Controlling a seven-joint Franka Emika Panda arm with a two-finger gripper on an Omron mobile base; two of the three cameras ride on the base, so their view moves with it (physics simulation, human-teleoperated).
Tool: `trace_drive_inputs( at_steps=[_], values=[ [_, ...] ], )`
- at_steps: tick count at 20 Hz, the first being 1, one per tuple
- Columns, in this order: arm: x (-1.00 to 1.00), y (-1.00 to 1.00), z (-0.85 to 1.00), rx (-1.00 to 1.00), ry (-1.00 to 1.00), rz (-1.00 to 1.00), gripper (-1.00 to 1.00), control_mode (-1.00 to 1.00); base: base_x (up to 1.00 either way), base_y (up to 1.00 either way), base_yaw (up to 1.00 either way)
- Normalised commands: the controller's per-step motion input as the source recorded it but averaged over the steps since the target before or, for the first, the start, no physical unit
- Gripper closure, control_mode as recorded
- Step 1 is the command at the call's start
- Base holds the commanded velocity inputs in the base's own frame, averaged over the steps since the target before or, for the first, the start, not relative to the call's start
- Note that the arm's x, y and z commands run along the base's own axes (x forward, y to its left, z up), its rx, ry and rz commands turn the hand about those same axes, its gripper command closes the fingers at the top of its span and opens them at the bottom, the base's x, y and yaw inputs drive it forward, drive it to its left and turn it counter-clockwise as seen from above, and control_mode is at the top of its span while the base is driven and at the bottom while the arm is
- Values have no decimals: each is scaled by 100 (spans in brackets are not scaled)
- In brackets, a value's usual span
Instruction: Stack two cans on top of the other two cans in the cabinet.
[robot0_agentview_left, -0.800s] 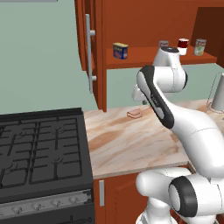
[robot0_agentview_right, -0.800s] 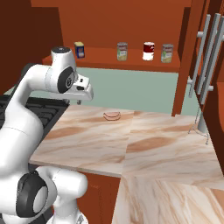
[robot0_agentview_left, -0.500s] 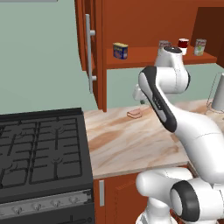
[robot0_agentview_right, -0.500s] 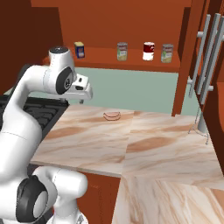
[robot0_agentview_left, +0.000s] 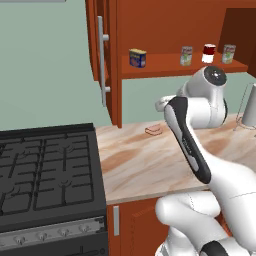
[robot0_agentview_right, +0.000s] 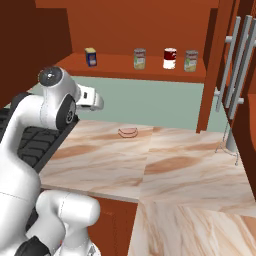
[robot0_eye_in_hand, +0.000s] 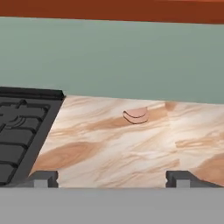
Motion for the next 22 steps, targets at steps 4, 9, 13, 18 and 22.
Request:
trace_drive_inputs(
  at_steps=[4,9,13,18,22],
  values=[
    [-3,-20,44,1,-29,-12,-100,-100,0,0,0],
    [0,-21,47,0,-29,-15,-100,-100,0,0,0],
    [1,-28,52,1,-21,-7,-100,-100,0,0,0],
    [8,-31,49,1,-13,-2,-100,-100,0,0,0],
    [11,-27,54,0,-1,0,-100,-100,0,0,0]
  ],
)
